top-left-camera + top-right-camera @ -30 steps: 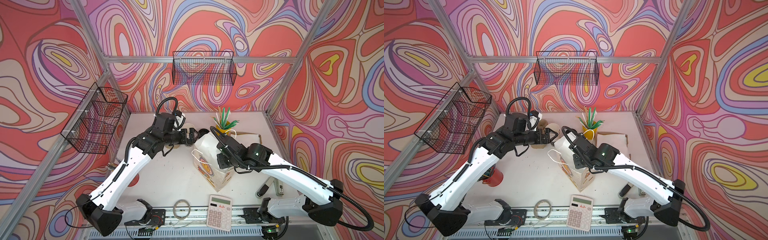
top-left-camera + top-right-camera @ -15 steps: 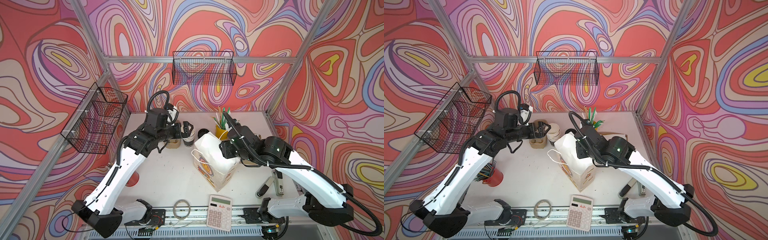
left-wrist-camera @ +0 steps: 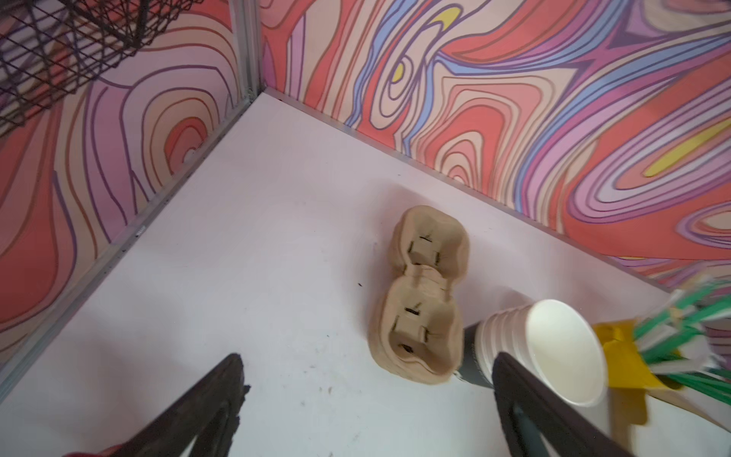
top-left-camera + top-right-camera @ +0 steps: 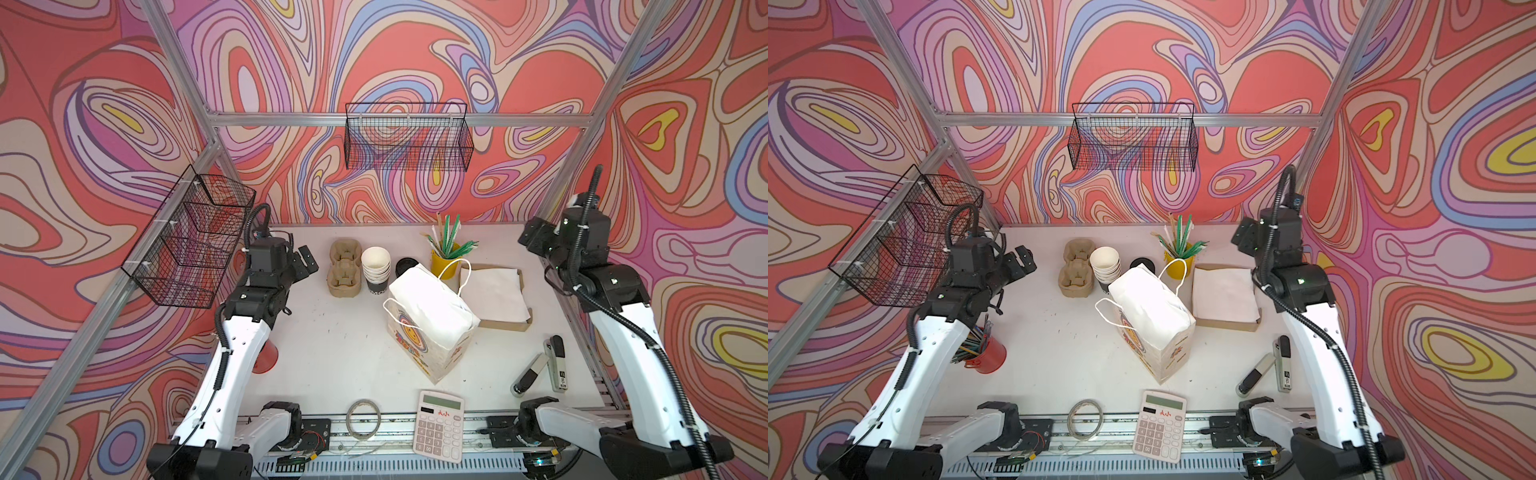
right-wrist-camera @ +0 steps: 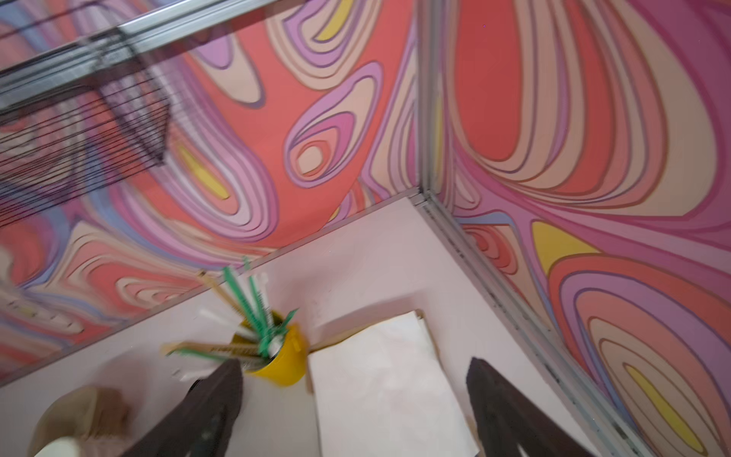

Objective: Pack a coffee takeout order
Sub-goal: Reset both arms

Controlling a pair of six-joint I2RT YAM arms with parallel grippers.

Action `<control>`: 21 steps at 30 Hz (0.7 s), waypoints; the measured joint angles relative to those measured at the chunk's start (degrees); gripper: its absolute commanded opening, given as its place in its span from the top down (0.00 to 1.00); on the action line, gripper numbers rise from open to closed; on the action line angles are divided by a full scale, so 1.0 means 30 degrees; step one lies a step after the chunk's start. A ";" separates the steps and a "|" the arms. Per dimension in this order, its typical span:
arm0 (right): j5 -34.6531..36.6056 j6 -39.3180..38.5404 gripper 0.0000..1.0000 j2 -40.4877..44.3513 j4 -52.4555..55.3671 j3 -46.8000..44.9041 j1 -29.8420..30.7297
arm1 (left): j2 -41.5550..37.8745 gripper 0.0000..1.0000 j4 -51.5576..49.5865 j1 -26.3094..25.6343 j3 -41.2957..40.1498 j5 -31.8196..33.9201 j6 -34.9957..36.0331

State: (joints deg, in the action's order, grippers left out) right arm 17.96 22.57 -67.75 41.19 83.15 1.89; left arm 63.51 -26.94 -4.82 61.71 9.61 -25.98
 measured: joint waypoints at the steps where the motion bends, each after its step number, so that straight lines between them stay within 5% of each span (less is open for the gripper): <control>1: -0.0459 -0.0022 0.04 -0.0051 -0.0984 -0.1377 -0.0998 | 0.0160 0.00 0.0874 0.0000 -0.0962 0.0342 0.0444; 9: -0.0306 -0.0809 0.02 -0.2674 -0.5843 -0.7271 -0.1851 | 0.1370 0.00 0.7978 -0.0124 -0.5982 0.1370 0.3687; 21: -0.0138 -0.3876 0.05 -0.2718 -2.1143 -1.8520 -0.1851 | 0.5115 0.00 1.8447 -0.0612 -1.2699 0.3082 0.7395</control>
State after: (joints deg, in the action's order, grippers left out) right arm 17.54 10.94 -75.90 -22.24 27.59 -3.66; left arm 78.85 28.40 -6.66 23.62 18.85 -3.79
